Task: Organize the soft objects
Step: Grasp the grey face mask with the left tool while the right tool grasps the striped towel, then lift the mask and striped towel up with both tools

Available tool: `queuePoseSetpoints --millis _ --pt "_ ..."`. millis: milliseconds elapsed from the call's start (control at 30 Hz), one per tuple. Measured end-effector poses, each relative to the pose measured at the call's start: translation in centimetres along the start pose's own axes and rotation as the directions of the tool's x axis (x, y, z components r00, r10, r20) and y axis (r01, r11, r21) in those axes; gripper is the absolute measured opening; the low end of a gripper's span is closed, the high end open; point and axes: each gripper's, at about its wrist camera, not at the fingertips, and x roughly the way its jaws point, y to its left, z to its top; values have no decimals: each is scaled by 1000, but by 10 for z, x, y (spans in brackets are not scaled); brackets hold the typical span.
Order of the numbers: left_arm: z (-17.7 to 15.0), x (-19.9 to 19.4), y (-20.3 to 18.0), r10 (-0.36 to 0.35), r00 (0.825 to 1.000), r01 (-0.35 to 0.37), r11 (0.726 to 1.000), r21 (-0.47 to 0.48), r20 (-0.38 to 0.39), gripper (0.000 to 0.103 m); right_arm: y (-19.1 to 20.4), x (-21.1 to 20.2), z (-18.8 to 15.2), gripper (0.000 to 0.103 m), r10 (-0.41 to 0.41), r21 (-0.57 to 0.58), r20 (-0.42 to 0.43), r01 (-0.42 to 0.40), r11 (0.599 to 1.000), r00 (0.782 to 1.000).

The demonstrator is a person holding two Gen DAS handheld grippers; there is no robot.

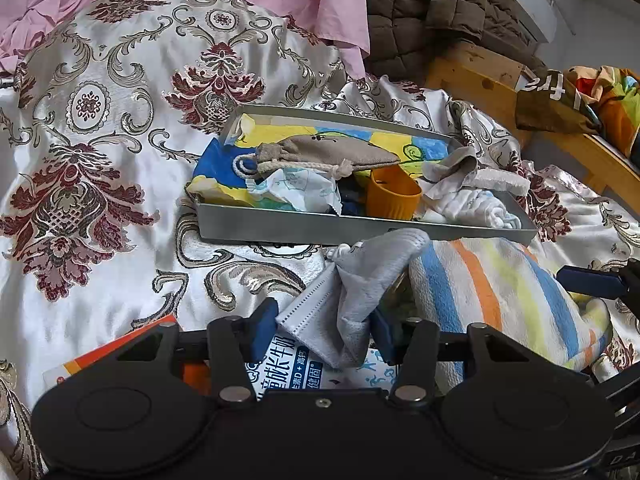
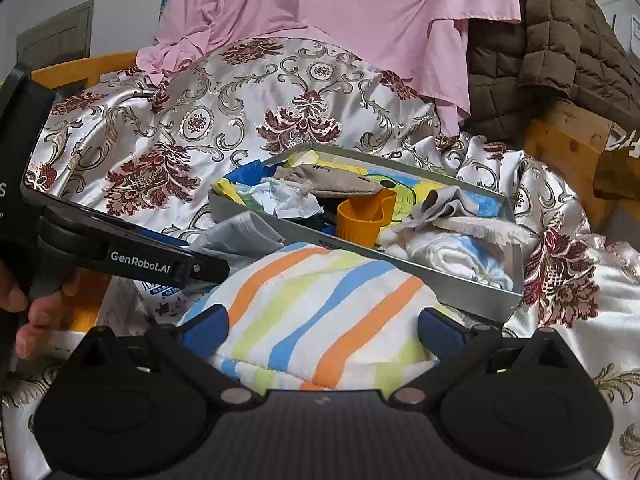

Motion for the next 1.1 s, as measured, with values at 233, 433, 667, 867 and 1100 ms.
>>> queuePoseSetpoints --millis 233,433,667,867,1100 --pt "0 0 3 16 1000 -16 1000 -18 -1 36 -3 0 -1 99 24 49 -20 -23 999 999" --pt "1 -4 4 13 1000 -12 999 -43 22 20 -3 -2 -2 95 18 40 -14 -18 999 1000" --pt "1 -12 -1 3 999 0 998 -60 35 16 6 -9 -2 82 9 11 0 -9 1000 1000" --pt "0 -25 -9 -19 999 21 997 -78 38 13 21 -14 -5 65 7 -55 21 -5 998 1000" --pt "-5 -50 -20 -24 999 26 997 -72 31 12 29 -24 -7 32 19 -80 21 -17 997 1000"
